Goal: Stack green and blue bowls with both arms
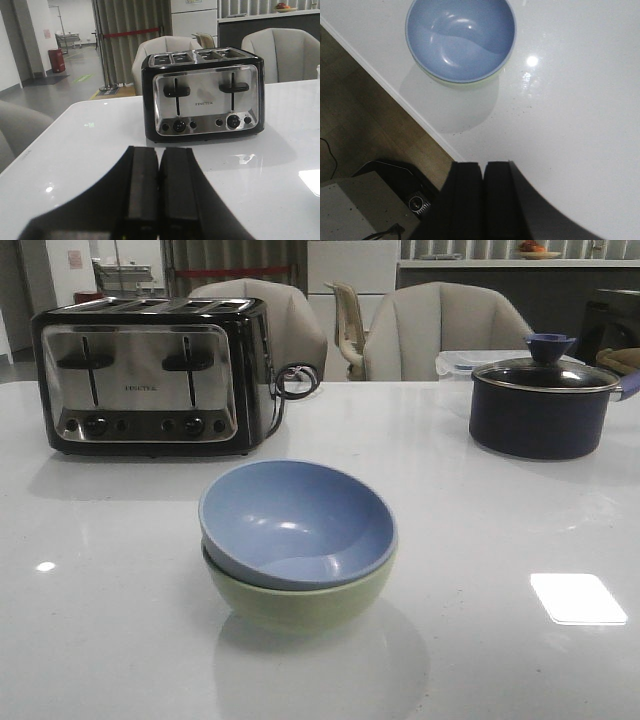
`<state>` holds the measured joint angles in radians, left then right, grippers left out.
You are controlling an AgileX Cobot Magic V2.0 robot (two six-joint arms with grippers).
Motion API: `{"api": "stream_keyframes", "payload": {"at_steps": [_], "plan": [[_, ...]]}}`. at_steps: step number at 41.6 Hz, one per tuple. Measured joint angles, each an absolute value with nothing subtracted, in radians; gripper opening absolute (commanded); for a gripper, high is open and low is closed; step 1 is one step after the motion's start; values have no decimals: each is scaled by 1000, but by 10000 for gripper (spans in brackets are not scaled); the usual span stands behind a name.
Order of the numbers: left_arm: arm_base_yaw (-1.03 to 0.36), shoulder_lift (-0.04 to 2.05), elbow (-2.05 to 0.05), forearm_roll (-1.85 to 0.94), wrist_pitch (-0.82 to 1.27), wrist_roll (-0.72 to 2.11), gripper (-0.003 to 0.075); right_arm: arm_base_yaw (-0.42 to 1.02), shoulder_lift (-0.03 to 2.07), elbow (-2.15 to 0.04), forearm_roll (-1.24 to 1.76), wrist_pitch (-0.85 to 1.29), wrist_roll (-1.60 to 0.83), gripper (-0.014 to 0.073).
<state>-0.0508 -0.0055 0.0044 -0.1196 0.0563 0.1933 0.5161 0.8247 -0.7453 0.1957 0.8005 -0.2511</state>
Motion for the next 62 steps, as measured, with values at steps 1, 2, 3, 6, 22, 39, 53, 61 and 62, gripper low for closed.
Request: {"api": "stream_keyframes", "payload": {"at_steps": [1,2,3,6,22,39,53,61,62], "plan": [[-51,-5,4,-121,56,193,99,516,825,-745,196,801,-251,36],[-51,-5,4,-122,56,193,99,516,825,-745,196,801,-251,36],[-53,-5,4,-122,56,193,99,516,825,-745,196,801,-251,36],[-67,-5,4,-122,55,193,99,516,825,-745,196,801,-251,36],[-78,-5,4,-24,55,55,99,516,825,-745,196,803,-249,36],[-52,-5,4,-18,55,51,98,516,825,-745,196,803,-249,36],[-52,-5,4,-18,52,51,98,516,825,-745,196,803,-252,36],[-52,-5,4,-18,52,51,98,516,825,-745,196,803,-252,36],[-52,-5,4,-18,52,51,99,516,825,-745,196,803,-252,36]]}}
